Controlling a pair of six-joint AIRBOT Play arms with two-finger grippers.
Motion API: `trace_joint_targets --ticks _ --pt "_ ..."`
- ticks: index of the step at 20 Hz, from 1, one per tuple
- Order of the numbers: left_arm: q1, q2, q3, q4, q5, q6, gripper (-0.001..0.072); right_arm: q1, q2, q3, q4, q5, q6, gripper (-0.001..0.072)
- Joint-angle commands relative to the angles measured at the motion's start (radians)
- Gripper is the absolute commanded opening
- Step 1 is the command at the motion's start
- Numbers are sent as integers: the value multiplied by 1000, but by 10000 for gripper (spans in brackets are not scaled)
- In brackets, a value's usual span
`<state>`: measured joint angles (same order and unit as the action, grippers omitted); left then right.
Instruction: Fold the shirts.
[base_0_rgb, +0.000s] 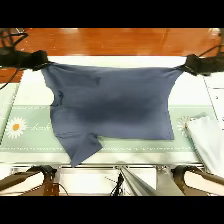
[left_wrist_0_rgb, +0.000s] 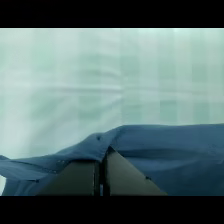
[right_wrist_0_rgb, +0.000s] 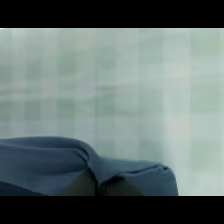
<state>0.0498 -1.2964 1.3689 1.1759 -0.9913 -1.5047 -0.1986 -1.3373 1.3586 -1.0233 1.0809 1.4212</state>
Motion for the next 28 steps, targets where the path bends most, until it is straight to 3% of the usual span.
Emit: trace_joint_targets --ticks 1,5,12,15,18,20,23,28 --pt "0 -239 142 -58 53 -1 19 9 -286 181 73 -79 25 29" --pt "0 -367 180 -96 56 -1 19 9 -458 302 135 -75 69 30" --pt "11 -448 180 -99 -70 0 19 6 -514 303 133 -8 53 29" --pt "55 -429 221 -100 -224 0 20 -26 -511 353 132 122 30 30" --pt "78 -431 227 -99 -450 67 20 -55 -510 382 124 311 -14 30" --pt "74 -438 189 -95 -534 98 21 -56 -511 371 33 406 -19 30" --pt "68 -441 108 -92 -539 109 20 -41 -511 311 -79 438 -7 30" --pt "70 -455 79 -84 -539 109 20 -23 -511 235 -94 391 -7 30"
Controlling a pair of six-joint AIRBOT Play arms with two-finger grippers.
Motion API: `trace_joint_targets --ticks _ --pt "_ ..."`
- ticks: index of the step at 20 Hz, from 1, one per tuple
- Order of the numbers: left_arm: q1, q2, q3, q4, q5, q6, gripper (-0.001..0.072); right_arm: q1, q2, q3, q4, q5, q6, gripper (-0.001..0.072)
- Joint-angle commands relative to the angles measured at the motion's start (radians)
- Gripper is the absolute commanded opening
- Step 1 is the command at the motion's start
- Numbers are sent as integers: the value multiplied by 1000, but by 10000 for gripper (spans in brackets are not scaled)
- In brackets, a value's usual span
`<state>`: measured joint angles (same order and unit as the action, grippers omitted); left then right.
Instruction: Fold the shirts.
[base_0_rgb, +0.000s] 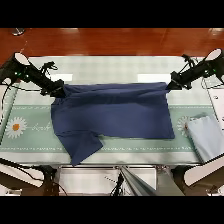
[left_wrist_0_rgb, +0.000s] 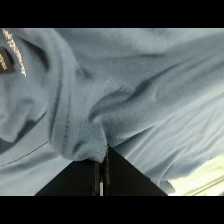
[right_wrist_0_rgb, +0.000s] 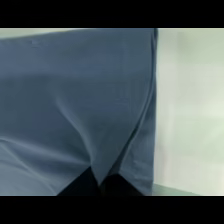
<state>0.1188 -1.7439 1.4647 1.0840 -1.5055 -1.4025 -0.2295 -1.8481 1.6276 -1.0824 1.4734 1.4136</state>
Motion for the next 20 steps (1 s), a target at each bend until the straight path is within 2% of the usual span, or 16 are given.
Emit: trace_joint_targets --ticks 1,9,20 --pt "1 -8 -17 36 -25 7 20 8 0 -34 -47 -10 5 30" --pt "1 -8 -17 196 -27 7 20 9 0 -34 -54 -12 22 30" --pt "-1 -9 -17 178 -7 3 20 33 0 -34 -126 -5 65 30"
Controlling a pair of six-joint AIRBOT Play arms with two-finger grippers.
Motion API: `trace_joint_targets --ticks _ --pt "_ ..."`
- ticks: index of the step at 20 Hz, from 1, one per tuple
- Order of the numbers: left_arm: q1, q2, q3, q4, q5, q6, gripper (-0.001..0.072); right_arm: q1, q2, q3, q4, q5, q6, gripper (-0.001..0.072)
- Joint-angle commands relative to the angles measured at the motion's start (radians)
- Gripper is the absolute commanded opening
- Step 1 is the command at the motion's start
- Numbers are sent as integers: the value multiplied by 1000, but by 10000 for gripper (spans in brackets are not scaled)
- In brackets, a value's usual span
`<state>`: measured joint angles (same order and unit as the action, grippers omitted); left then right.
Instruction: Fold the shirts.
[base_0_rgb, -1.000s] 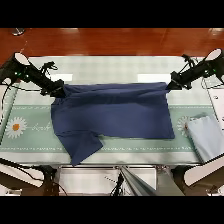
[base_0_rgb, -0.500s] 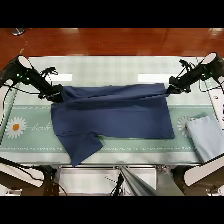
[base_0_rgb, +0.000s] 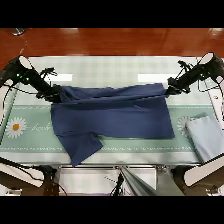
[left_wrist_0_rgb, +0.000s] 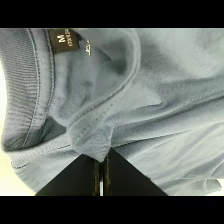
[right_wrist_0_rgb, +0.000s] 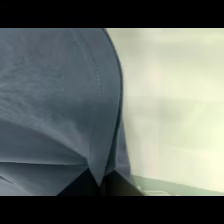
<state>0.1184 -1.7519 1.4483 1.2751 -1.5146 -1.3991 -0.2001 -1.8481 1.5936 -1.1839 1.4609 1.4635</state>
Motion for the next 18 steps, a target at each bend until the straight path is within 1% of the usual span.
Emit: trace_joint_targets --ticks 1,4,6,9,12,13,14,15,16,18 --pt "0 -1 0 -31 2 -1 20 3 0 0 -24 13 16 31" --pt "0 0 0 -136 2 0 20 2 0 0 -36 50 17 30" --pt "-1 0 0 -214 3 0 20 -3 1 0 -85 77 27 30" --pt "0 0 0 -228 2 -1 20 -3 1 0 -89 85 29 30" --pt "-3 0 0 -228 -10 -1 23 -4 0 0 -55 67 31 30" --pt "-3 0 0 -228 -11 -1 66 -4 0 0 -33 67 24 30" --pt "-3 0 0 -227 -12 -1 301 -4 0 0 -15 69 21 39" --pt "-3 0 0 -226 -14 -2 699 -4 0 0 4 78 18 255" --pt "0 1 0 -212 -16 -23 708 -4 0 0 16 96 2 611" --pt "11 16 0 -179 -16 -71 708 -8 16 0 8 138 -17 623"
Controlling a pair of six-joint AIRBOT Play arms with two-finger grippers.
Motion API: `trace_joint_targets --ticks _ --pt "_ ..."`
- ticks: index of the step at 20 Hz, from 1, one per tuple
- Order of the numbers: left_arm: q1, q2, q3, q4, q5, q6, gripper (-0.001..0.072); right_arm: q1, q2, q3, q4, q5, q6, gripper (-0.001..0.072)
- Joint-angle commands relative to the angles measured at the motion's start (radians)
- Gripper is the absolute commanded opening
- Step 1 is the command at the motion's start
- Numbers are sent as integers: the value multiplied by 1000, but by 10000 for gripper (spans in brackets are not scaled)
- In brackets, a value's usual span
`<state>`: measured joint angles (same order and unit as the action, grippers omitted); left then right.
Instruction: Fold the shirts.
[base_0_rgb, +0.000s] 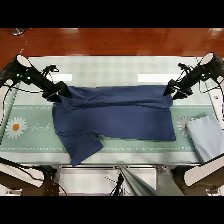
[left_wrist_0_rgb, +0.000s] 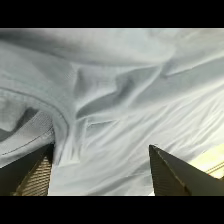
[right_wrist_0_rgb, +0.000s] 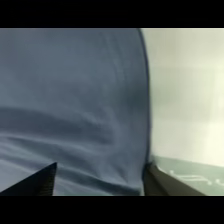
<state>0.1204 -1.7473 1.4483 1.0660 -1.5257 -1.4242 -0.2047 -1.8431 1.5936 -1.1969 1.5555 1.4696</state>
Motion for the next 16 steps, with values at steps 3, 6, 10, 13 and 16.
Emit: trace_joint_targets --ticks 3,6,10,13,16 --pt "53 100 -21 66 -4 -54 708 -56 126 -1 -40 15 -14 622" --pt "134 254 -185 180 2 -54 707 -131 317 -126 2 -110 -18 622" --pt "347 481 -546 138 78 -12 707 -134 648 -592 133 -342 -108 622" --pt "454 605 -777 -2 128 55 707 -85 819 -904 306 -487 -156 622" --pt "438 633 -890 -13 129 55 706 -28 875 -1038 404 -534 -175 622"
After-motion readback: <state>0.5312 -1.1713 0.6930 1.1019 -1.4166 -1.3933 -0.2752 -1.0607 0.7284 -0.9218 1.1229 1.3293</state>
